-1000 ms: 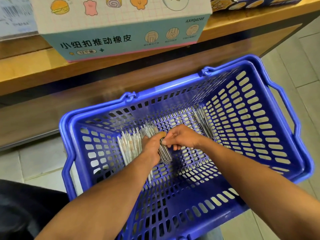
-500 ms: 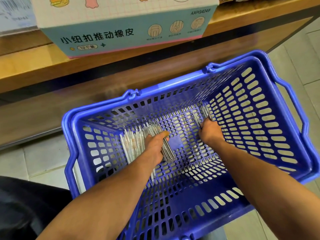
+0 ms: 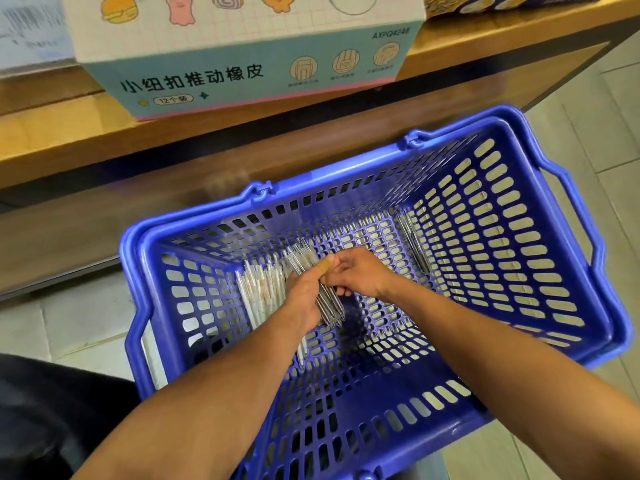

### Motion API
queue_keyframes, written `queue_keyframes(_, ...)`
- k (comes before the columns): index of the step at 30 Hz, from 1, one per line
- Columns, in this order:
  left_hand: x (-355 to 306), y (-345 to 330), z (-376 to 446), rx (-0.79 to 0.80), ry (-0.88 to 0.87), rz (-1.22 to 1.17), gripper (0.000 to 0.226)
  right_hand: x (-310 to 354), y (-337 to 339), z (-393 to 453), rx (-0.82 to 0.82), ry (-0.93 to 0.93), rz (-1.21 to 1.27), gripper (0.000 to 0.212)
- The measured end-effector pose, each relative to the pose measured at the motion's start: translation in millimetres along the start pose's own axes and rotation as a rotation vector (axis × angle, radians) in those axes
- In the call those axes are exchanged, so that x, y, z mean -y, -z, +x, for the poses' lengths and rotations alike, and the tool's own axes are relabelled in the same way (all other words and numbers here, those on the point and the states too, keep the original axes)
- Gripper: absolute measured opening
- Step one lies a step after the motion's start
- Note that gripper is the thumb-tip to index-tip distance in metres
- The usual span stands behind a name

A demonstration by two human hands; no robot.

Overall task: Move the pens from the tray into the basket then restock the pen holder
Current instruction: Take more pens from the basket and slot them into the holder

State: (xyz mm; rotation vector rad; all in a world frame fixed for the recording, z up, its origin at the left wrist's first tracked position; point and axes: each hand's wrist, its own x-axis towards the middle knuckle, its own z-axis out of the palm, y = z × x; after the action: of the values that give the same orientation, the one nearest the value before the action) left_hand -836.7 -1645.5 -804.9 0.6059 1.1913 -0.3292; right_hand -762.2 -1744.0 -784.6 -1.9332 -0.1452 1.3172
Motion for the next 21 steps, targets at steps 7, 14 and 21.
queue_keyframes(7,1,1,6,-0.117,0.019,0.055,0.07,-21,27,4,-0.049,-0.1,0.042,0.015)
queue_keyframes(14,0,1,3,-0.093,0.043,0.053,0.055,-60,76,15,-0.739,-0.364,-0.578,0.032)
queue_keyframes(21,1,3,8,-0.092,0.044,0.041,0.049,-60,69,14,-0.505,-0.346,-0.626,0.021)
